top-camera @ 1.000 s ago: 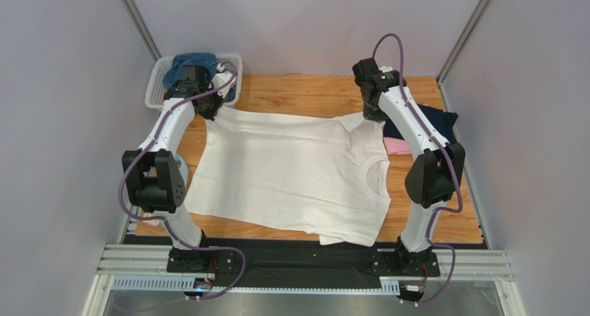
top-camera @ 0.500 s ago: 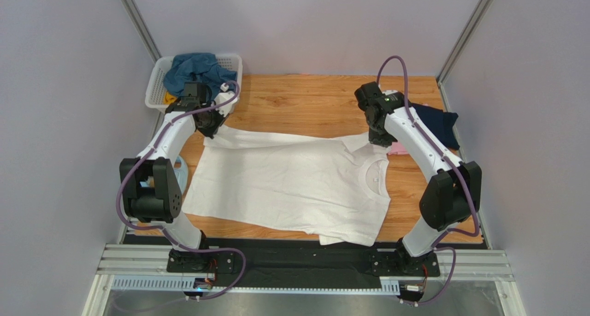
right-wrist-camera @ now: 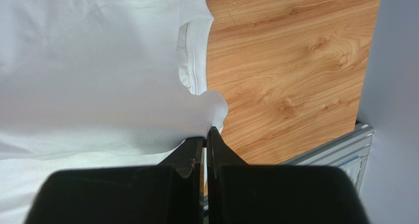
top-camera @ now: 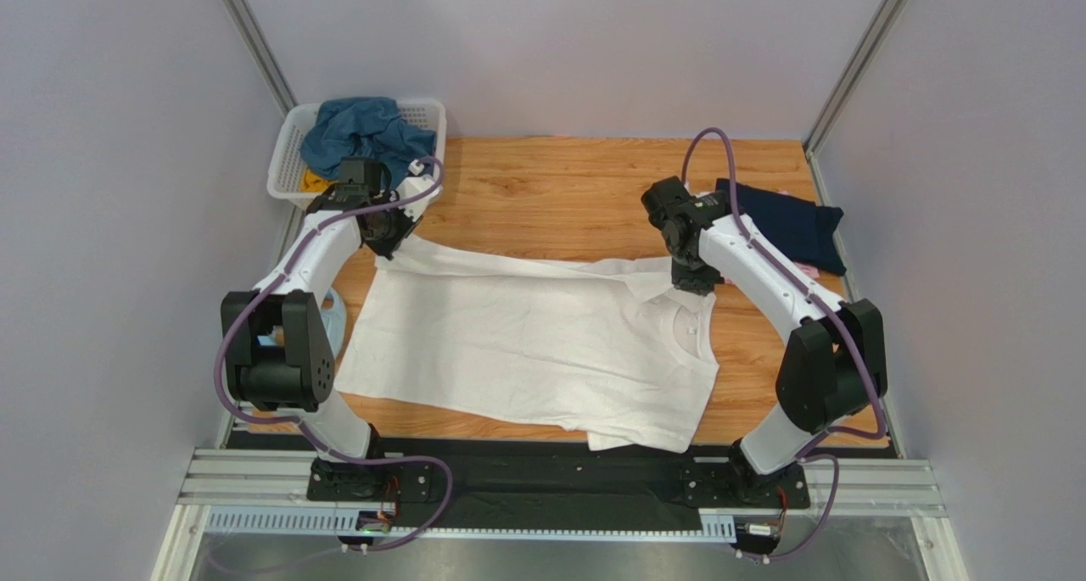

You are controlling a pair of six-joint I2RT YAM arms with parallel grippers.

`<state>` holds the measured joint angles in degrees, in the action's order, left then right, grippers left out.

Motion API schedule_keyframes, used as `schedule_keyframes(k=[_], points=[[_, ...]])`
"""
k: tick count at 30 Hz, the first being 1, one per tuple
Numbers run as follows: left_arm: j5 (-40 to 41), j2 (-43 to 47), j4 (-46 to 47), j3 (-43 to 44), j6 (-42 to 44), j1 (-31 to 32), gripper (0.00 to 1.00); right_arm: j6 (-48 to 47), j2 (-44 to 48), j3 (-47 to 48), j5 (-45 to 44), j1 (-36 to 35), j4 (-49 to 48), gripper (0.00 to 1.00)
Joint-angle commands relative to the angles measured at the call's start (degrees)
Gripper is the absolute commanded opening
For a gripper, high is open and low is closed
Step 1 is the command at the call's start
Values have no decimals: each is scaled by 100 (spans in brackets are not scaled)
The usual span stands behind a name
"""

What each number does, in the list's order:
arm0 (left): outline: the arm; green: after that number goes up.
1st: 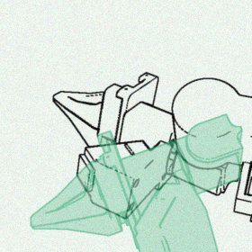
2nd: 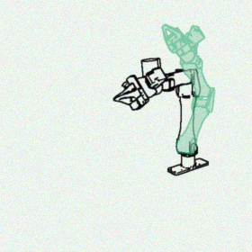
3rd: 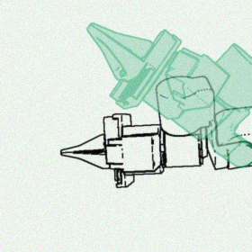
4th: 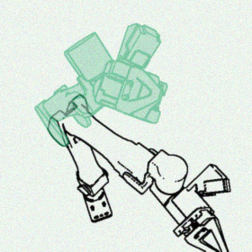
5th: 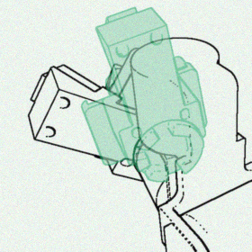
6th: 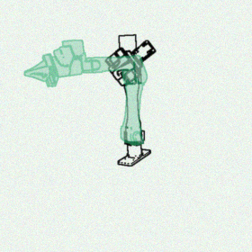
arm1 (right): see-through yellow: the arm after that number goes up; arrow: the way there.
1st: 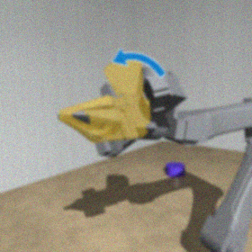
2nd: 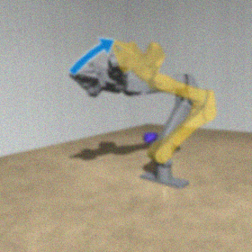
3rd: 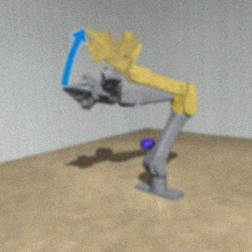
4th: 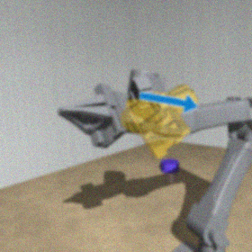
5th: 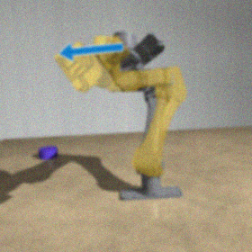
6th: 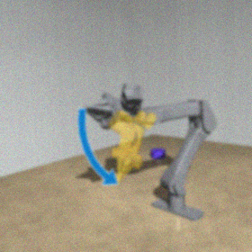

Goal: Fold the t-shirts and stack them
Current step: Fold the flattened tshirt in 1/3 of the way

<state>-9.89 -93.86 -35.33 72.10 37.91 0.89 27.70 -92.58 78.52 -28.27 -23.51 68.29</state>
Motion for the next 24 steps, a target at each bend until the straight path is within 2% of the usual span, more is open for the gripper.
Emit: schedule_keyframes(k=[1, 6, 11, 21, 23, 24], points=[[136, 202, 420, 103, 208, -18, 0, 104, -23, 347, -126, 4, -132, 0], [409, 105, 773, -309, 708, -27, 0, 121, 11, 410, -91, -66, -35, 0], [585, 44, 1257, -1012, 1060, -53, 0, 191, 134, -38, 102, -180, -62, 0], [506, -106, 1239, -1145, 1157, -422, 0, 508, 284, -1259, 313, -672, -211, 1], [497, -71, 1239, -1206, 1175, -440, 0, 552, 354, -1479, 401, -734, -298, 6], [479, -53, 1222, -1224, 1175, -457, 0, 569, 372, -1654, 436, -743, -325, 21]])
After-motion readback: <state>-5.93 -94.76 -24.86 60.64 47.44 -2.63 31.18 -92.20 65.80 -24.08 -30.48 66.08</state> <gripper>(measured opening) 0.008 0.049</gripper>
